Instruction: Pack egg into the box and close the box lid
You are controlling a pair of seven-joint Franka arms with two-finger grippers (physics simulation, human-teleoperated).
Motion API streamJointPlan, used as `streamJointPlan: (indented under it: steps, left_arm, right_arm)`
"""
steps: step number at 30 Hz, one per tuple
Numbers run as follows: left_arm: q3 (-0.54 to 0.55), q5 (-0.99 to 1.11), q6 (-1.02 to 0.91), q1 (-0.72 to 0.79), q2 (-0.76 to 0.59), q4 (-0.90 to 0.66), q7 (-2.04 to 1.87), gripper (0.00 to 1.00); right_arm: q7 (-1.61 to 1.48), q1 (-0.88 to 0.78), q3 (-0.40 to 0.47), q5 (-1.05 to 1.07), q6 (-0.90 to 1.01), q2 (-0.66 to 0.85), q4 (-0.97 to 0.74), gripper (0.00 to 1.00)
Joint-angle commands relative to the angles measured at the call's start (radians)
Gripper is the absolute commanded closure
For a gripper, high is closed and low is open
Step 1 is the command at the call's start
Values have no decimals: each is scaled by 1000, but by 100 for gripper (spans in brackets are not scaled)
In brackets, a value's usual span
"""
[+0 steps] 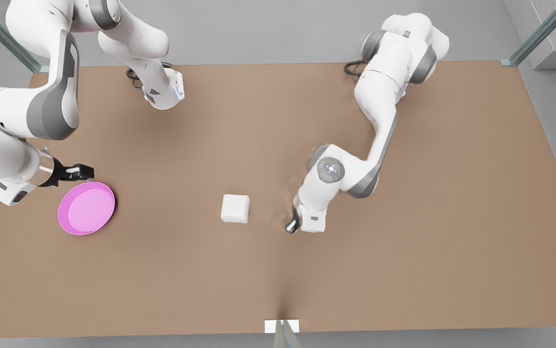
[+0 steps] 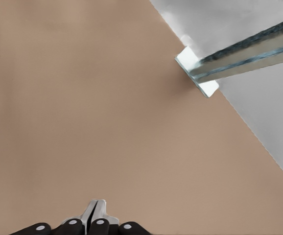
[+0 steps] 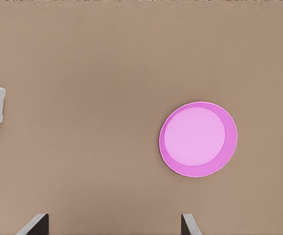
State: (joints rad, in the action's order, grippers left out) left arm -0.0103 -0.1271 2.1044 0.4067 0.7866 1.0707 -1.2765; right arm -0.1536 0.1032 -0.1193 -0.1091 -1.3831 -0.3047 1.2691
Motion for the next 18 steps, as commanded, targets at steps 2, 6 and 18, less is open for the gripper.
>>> streamJointPlan:
  steps: [2, 6, 18]
  left_arm:
    - [-37, 0, -730, -276, -104, -41, 1337, 0]
    - [-73, 142, -865, -255, -567, 132, 1543, 0]
    - [-73, 141, -851, -238, -593, 164, 1556, 0]
  right_arm:
    - [31, 4, 0, 2, -27, 1, 3, 0]
    - [31, 15, 1, -4, -24, -1, 4, 0]
    - [29, 0, 0, -55, -5, -7, 6, 0]
